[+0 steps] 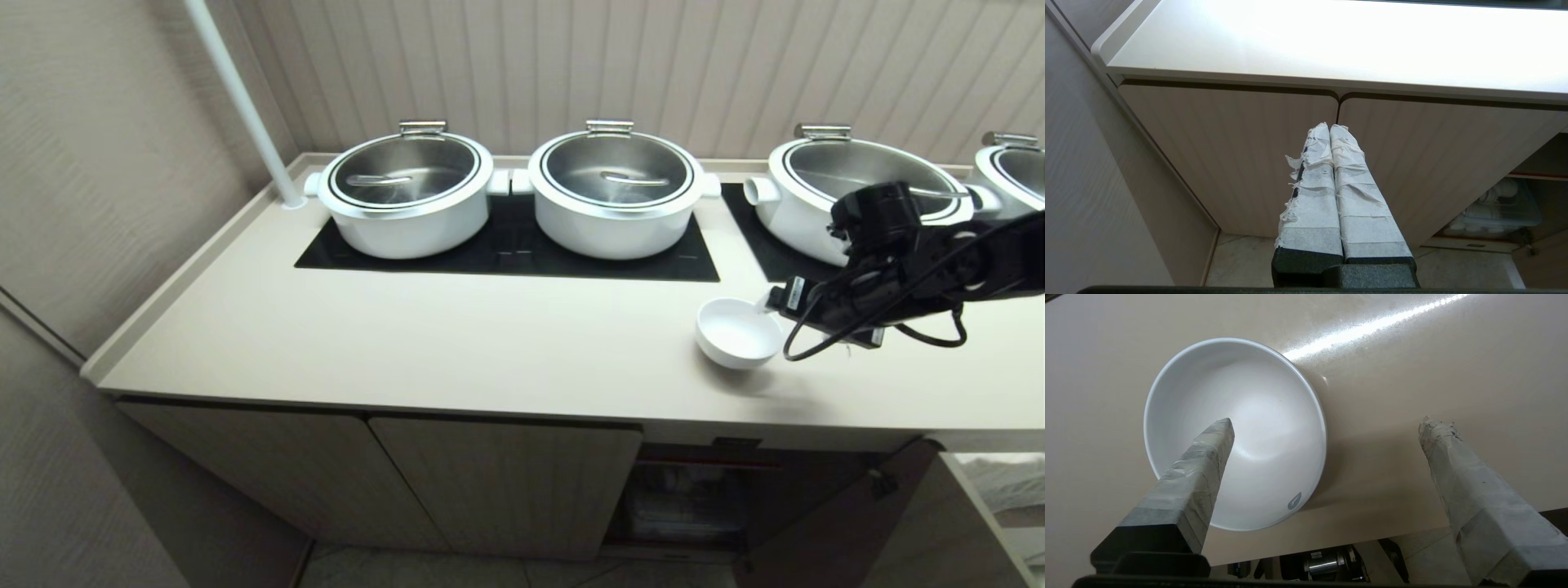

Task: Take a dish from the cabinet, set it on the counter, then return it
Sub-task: Place it on the table, then pick up the bowl from the table

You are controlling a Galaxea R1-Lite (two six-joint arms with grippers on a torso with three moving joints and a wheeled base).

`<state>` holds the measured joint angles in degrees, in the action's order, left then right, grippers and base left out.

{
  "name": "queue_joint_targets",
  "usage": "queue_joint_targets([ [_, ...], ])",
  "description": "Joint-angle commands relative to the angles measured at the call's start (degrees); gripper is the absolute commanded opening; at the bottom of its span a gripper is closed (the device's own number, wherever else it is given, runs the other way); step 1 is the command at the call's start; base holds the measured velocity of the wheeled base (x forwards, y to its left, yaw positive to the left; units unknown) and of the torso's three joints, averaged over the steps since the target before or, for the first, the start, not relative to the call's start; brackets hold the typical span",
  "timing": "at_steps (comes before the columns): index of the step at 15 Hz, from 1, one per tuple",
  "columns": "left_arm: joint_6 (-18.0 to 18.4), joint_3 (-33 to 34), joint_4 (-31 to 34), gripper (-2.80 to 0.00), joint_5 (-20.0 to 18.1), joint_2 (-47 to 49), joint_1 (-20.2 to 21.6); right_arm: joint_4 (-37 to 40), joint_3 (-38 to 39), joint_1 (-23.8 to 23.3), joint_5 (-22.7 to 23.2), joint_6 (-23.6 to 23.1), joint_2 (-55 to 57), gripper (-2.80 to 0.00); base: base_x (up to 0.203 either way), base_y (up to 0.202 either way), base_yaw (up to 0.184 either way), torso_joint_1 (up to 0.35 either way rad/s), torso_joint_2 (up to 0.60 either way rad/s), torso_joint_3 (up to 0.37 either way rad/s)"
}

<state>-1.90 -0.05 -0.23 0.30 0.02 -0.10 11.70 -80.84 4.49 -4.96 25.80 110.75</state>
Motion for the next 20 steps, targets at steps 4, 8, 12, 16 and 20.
queue_joint_targets([
  [4,-0.03,-0.03,-0.03,-2.80,0.05,-0.02,0.01,-1.25,3.24,0.01,0.06,-2.56,-5.33,-2.80,0.000,0.000,0.000,0.000,0.00,0.000],
  [8,-0.03,0.05,-0.03,-2.80,0.05,-0.02,0.01,-10.19,12.36,0.00,0.13,-7.15,-9.00,-2.80,0.000,0.000,0.000,0.000,0.00,0.000],
  [12,-0.03,-0.02,-0.03,-2.80,0.05,-0.02,0.01,-11.69,18.25,0.03,0.30,-7.93,-14.02,-2.80,0.000,0.000,0.000,0.000,0.00,0.000],
  [16,-0.03,-0.01,-0.03,-2.80,0.05,-0.02,0.01,-11.67,19.91,0.07,0.30,-7.88,-18.10,-2.80,0.000,0.000,0.000,0.000,0.00,0.000],
  [20,-0.03,0.04,-0.03,-2.80,0.05,-0.02,0.01,-11.72,25.67,0.11,0.14,-7.95,-23.97,-2.80,0.000,0.000,0.000,0.000,0.00,0.000],
])
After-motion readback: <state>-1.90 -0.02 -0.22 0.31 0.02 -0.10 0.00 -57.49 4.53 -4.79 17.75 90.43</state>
